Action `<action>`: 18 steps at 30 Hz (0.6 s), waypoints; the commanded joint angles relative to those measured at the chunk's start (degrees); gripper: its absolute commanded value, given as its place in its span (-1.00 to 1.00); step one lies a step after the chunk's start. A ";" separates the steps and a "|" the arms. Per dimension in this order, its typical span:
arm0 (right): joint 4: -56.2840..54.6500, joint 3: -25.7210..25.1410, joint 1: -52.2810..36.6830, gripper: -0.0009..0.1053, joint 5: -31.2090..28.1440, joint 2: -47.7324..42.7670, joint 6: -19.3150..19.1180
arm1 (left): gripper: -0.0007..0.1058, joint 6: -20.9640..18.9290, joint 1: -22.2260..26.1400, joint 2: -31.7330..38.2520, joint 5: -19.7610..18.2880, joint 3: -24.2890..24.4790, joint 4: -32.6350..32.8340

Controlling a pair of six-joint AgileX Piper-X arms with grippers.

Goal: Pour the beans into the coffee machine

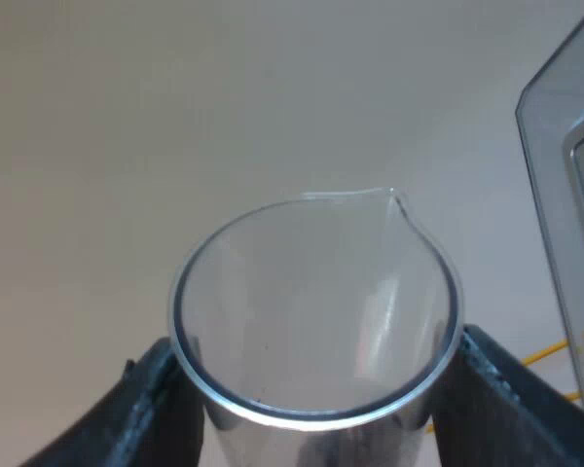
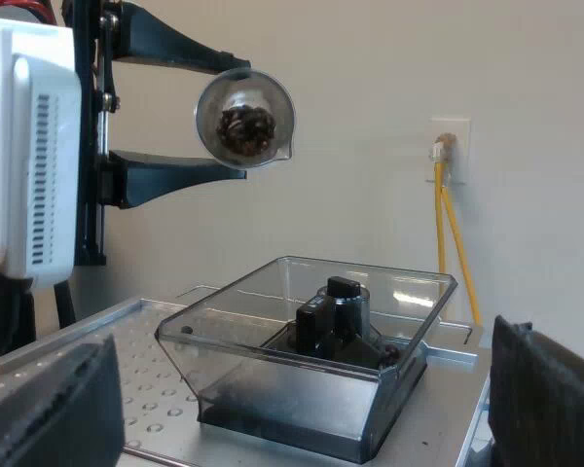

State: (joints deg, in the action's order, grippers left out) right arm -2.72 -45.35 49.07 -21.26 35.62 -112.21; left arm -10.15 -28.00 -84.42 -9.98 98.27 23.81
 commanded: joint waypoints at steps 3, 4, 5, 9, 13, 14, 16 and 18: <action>0.78 -0.52 0.07 0.48 0.00 -0.14 -0.72 | -0.92 5.95 -0.29 0.16 -0.62 0.52 -1.04; 0.78 -0.52 0.07 0.48 0.00 -0.14 -0.72 | -0.92 6.72 -0.29 -0.07 -0.62 0.52 -1.04; 0.78 -0.52 0.07 0.48 0.00 -0.14 -0.72 | -0.92 7.03 -0.29 -0.08 -0.62 0.52 -1.04; 0.78 -0.52 0.07 0.48 0.00 -0.14 -0.72 | -0.92 9.43 -0.29 -1.44 -0.62 0.52 -1.04; 0.78 -0.52 0.07 0.48 0.00 -0.14 -0.72 | -0.92 12.63 -0.29 -2.36 -0.89 0.52 -1.04; 0.78 -0.52 0.07 0.48 0.00 -0.14 -0.72 | -0.92 14.74 -0.29 -2.51 -0.89 0.52 -1.04; 0.78 -0.52 0.07 0.48 0.00 -0.14 -0.72 | -0.92 18.98 -0.29 -2.63 -0.93 0.52 -1.04; 0.78 -0.52 0.07 0.48 0.09 -0.14 -0.72 | -0.92 20.42 -0.29 -2.63 -0.93 0.52 -1.04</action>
State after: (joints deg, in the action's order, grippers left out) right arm -2.72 -45.35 49.07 -21.26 35.62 -112.21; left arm 8.87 -28.00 -87.52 -10.64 98.27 23.63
